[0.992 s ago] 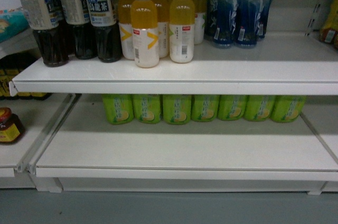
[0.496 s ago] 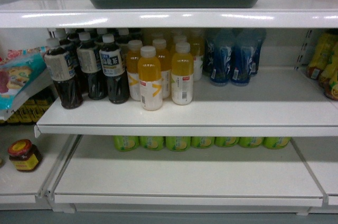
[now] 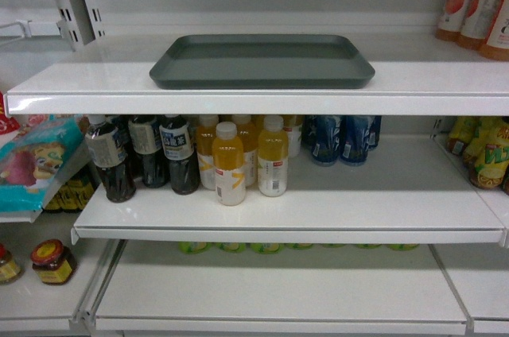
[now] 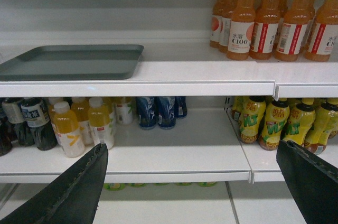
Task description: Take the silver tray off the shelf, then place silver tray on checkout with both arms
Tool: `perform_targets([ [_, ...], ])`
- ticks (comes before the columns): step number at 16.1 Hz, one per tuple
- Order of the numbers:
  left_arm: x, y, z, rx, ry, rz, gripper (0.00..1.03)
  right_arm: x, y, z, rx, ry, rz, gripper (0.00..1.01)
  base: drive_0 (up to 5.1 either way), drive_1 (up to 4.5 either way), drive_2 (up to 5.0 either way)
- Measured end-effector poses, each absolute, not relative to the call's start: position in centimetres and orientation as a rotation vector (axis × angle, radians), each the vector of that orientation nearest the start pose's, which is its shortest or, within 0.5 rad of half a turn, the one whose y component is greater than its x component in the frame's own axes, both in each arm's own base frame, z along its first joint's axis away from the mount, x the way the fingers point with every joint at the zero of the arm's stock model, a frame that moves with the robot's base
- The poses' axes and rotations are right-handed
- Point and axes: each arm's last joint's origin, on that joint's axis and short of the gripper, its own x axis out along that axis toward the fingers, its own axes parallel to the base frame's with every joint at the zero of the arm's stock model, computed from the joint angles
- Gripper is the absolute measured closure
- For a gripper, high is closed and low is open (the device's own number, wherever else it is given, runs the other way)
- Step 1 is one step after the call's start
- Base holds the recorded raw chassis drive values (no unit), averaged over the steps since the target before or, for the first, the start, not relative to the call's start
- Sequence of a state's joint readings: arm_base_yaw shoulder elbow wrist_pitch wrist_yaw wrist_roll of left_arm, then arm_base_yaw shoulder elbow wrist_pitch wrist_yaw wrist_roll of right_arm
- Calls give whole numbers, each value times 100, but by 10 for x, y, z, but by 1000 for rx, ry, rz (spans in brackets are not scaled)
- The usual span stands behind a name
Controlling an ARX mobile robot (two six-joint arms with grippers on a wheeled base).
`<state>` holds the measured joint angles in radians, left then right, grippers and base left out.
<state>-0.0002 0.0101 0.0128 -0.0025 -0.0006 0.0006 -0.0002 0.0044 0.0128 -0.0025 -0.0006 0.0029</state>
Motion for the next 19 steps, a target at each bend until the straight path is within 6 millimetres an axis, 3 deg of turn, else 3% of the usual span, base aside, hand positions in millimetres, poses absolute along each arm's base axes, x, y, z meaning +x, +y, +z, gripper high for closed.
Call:
perform_targets([
  [8,98,0,167,1,1,0,5,97,0,167,3,-4,0,3,0,0,0],
  [19,98,0,167,1,1,0,5,97,0,167,3,-2,0,3,7,430,-415],
])
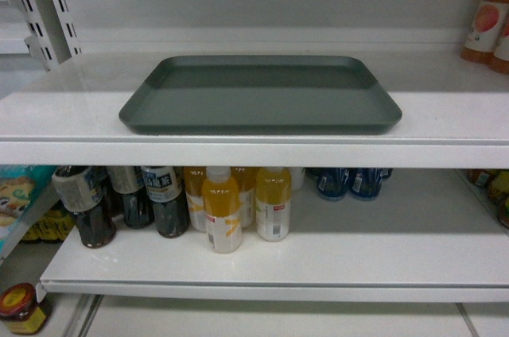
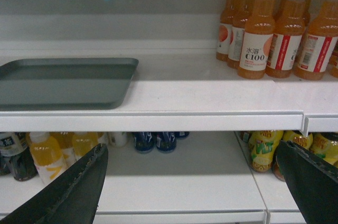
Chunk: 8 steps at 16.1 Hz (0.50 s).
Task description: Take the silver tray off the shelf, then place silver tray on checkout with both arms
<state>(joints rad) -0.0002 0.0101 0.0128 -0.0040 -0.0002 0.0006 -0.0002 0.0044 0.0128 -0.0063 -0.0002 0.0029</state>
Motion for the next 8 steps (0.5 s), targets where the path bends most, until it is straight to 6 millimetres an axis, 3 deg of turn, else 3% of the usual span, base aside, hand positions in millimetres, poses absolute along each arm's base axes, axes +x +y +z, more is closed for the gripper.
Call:
perform_targets([
  [8,98,0,167,1,2,0,5,97,0,167,3,-4,0,3,6,431,-418],
])
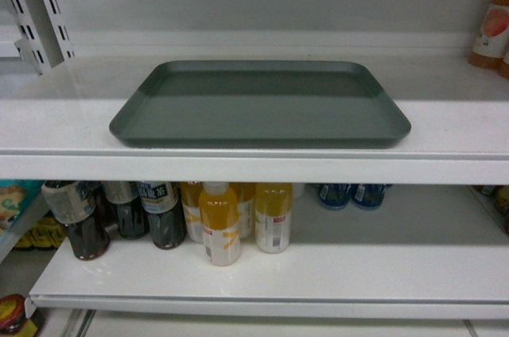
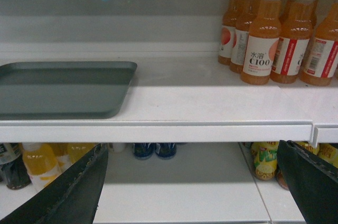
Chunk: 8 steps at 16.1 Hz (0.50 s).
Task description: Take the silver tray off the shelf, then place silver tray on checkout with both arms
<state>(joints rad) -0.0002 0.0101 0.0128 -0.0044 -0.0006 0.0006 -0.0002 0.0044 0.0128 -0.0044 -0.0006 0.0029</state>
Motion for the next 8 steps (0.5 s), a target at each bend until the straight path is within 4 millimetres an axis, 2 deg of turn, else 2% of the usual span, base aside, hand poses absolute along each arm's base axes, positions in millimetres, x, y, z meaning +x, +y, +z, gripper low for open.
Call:
perform_targets([
  [4,98,0,167,1,2,0,5,97,0,167,3,-5,0,3,10,428,-408],
  [8,98,0,167,1,2,0,5,97,0,167,3,-4,0,3,0,0,0],
])
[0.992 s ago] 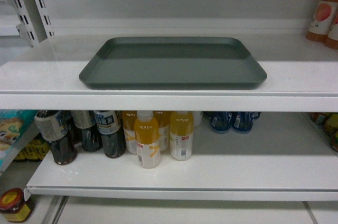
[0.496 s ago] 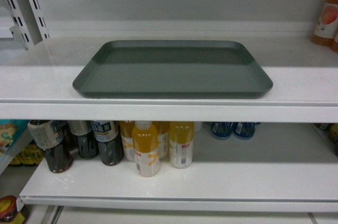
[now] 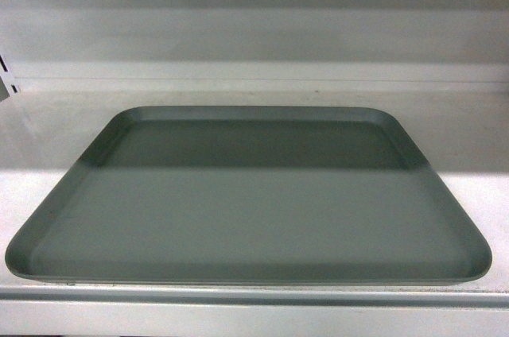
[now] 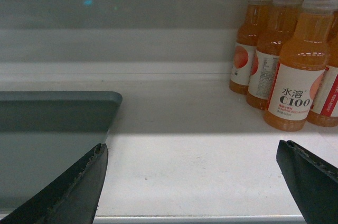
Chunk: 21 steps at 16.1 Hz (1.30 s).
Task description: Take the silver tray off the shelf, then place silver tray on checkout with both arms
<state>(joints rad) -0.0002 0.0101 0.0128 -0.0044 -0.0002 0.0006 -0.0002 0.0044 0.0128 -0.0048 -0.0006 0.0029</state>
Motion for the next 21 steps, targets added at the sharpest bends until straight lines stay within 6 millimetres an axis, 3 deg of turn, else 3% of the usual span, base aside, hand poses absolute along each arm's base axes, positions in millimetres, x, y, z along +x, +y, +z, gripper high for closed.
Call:
perform_targets([
  [8,98,0,167,1,2,0,5,97,0,167,3,-4,0,3,0,0,0],
  [9,98,0,165,-5,34,12,5,97,0,164,29,91,-32,3,0,0,0],
  [10,98,-3,165,-27,186,71,5,99,1,163,54,169,-53,3,0,0,0],
  [11,102,-6,170,-35,262,85,5,102,-1,166,80,173,-45,3,0,0,0],
  [13,111,-8,187,-90,228,97,5,111,-2,183,92,97,-39,3,0,0,0],
  [15,129,-14,199,-107,169,33,5,129,8,191,73,80,39,3,0,0,0],
  [19,187,-28,189,-60,212,-58,5,183,34,190,21,118,178,3,0,0,0],
  [21,225,-36,181,-48,268,-116,5,216,48,176,-10,189,200,3,0,0,0],
])
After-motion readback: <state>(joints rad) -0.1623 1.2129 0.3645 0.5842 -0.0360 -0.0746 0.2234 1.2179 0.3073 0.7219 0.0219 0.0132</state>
